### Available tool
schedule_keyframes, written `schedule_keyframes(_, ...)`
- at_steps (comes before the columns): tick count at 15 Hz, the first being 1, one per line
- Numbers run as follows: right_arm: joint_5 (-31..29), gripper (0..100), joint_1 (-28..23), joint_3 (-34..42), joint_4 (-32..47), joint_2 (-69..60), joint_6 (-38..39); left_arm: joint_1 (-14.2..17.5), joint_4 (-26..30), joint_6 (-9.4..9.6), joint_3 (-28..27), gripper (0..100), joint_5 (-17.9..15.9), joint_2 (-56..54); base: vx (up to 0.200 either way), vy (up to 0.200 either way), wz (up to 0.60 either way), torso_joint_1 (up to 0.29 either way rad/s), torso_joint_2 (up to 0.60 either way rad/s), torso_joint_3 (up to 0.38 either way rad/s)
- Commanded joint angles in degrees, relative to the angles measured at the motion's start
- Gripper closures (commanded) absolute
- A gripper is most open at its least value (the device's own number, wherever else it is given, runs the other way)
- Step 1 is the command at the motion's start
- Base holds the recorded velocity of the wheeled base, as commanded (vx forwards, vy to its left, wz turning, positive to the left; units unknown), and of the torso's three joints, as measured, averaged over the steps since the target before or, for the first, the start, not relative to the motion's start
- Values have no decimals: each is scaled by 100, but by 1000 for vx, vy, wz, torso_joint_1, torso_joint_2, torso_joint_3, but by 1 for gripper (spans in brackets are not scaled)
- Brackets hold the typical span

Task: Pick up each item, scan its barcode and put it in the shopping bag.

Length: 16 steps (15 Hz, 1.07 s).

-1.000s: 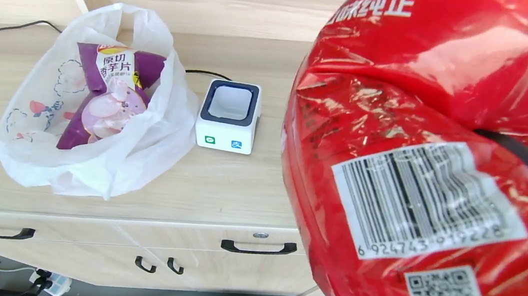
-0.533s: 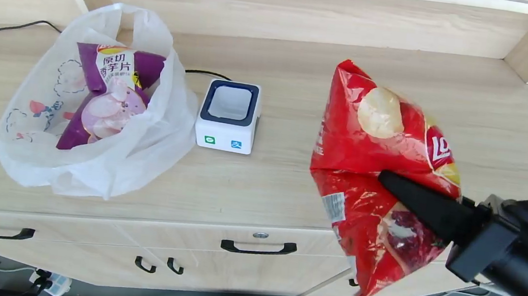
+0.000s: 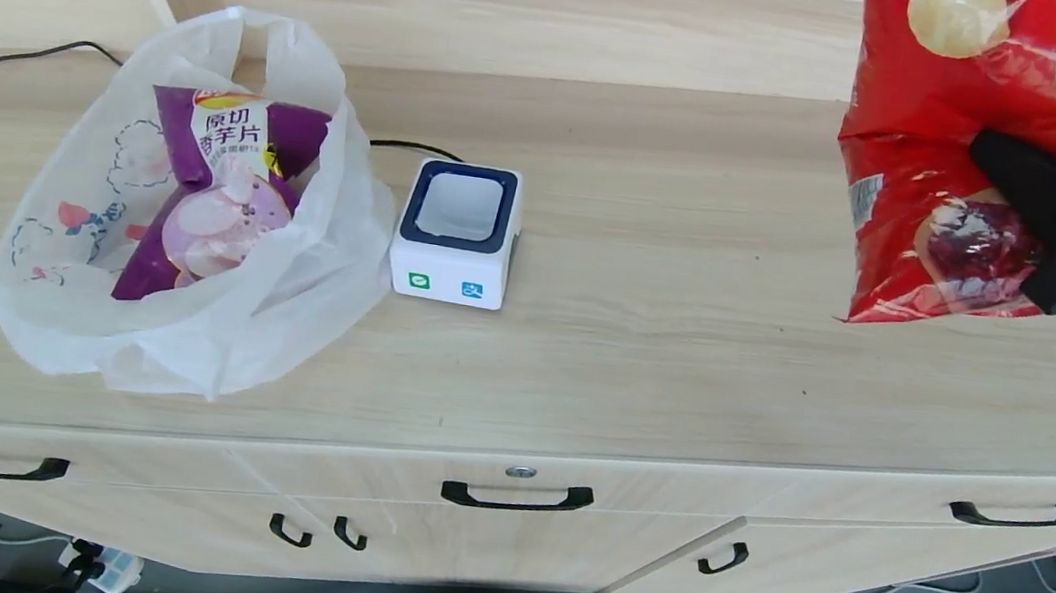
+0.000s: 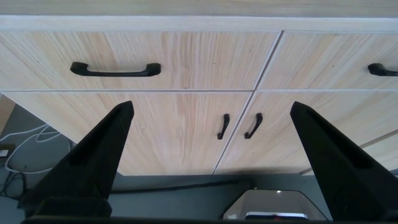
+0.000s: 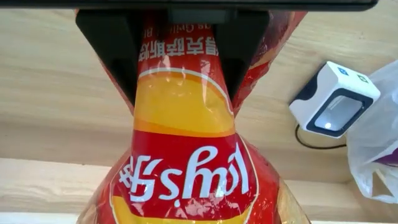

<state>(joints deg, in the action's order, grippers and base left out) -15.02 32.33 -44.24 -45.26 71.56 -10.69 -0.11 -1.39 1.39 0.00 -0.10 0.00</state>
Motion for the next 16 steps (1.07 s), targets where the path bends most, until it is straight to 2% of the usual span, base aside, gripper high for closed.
schedule_keyframes(1, -10, 100, 10, 126, 0, -204, -56, 2, -2, 2, 0, 0, 1, 9, 0, 0, 0, 0, 0, 0)
schedule_keyframes(8, -54, 100, 10, 363, 0, -362, -82, -7, 7, 19, 0, 0, 1, 9, 0, 0, 0, 0, 0, 0)
schedule_keyframes(13, -54, 100, 10, 451, 0, -353, -65, -7, 7, 19, 0, 0, 1, 0, -200, 0, 0, 7, 6, -1)
schedule_keyframes(14, -54, 100, 10, 513, 0, -353, -65, -7, 7, 19, 0, 0, 1, 9, 0, 0, 0, 0, 0, 0)
schedule_keyframes(16, -54, 100, 1, 513, 0, -344, -56, 2, 7, 19, 0, 0, 1, 9, 0, 200, 0, -19, -12, 7)
